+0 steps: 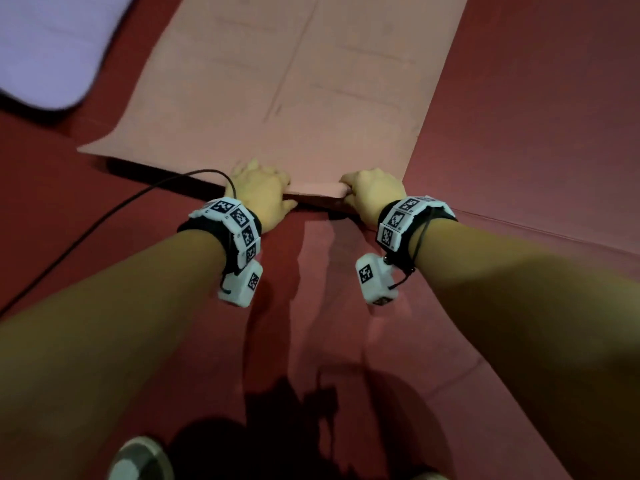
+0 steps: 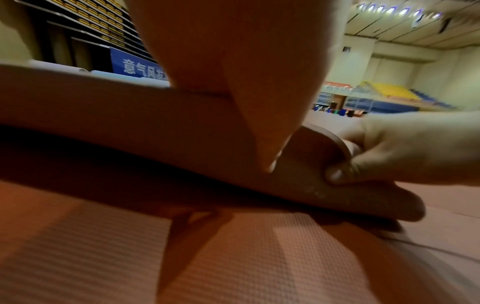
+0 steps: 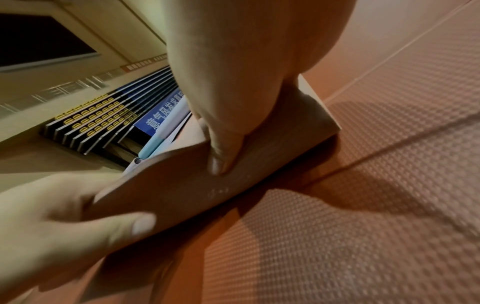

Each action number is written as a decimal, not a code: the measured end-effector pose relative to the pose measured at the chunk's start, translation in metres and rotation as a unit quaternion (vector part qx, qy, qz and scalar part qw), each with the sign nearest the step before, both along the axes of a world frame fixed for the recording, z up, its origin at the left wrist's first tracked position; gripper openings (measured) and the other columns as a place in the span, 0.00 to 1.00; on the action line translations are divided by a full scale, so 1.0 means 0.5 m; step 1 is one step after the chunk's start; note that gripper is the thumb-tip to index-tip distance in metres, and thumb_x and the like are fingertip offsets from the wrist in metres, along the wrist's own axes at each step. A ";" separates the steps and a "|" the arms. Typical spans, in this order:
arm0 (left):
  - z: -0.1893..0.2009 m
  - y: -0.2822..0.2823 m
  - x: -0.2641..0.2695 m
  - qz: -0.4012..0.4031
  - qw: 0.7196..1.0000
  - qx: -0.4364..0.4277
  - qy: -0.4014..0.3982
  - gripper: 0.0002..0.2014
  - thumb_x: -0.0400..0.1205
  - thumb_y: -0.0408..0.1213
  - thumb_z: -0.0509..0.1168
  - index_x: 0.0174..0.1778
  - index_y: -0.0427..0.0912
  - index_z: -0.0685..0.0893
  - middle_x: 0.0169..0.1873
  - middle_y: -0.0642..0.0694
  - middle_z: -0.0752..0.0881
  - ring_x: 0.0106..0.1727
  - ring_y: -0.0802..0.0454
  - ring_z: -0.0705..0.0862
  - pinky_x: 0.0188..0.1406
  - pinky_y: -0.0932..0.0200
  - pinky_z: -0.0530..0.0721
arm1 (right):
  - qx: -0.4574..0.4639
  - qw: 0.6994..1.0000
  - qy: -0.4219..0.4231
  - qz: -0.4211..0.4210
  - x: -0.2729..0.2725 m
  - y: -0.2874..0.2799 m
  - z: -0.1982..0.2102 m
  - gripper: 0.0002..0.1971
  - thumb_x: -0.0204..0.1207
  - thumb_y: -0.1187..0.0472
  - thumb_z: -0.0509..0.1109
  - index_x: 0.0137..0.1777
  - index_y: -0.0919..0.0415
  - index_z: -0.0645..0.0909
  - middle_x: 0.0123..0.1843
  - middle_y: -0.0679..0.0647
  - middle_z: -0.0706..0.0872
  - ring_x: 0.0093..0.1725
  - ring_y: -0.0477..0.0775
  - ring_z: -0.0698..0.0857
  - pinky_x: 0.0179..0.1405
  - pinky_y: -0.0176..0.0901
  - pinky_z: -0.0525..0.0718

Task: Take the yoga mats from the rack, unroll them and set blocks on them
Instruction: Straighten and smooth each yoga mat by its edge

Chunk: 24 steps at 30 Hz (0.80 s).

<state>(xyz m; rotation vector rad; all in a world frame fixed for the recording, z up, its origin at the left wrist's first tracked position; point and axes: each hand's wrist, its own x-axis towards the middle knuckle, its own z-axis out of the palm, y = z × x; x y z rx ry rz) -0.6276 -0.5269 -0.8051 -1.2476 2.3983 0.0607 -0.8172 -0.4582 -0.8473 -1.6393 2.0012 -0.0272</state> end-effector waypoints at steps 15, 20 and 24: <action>0.085 -0.137 0.164 0.023 0.983 0.040 -0.178 0.23 0.80 0.44 0.72 0.71 0.47 0.79 0.66 0.40 0.82 0.65 0.37 0.81 0.55 0.53 0.77 | 0.099 0.992 0.049 0.056 0.052 -0.106 0.113 0.11 0.75 0.54 0.71 0.51 0.61 0.82 0.38 0.55 0.83 0.34 0.59 0.81 0.29 0.41 0.75; 0.054 -0.193 0.221 -0.030 0.986 0.026 -0.159 0.24 0.80 0.40 0.70 0.73 0.47 0.77 0.66 0.39 0.80 0.64 0.37 0.81 0.53 0.51 0.78 | 0.075 0.991 0.103 0.048 0.127 -0.108 0.127 0.14 0.74 0.51 0.70 0.55 0.57 0.81 0.40 0.53 0.82 0.37 0.58 0.82 0.31 0.43 0.79; 0.049 -0.246 0.248 -0.074 0.988 0.048 -0.126 0.25 0.80 0.36 0.69 0.74 0.43 0.76 0.64 0.36 0.82 0.60 0.37 0.83 0.52 0.52 0.80 | 0.084 0.986 0.140 0.039 0.245 -0.105 0.123 0.14 0.78 0.54 0.67 0.60 0.59 0.77 0.48 0.55 0.82 0.44 0.61 0.84 0.34 0.46 0.80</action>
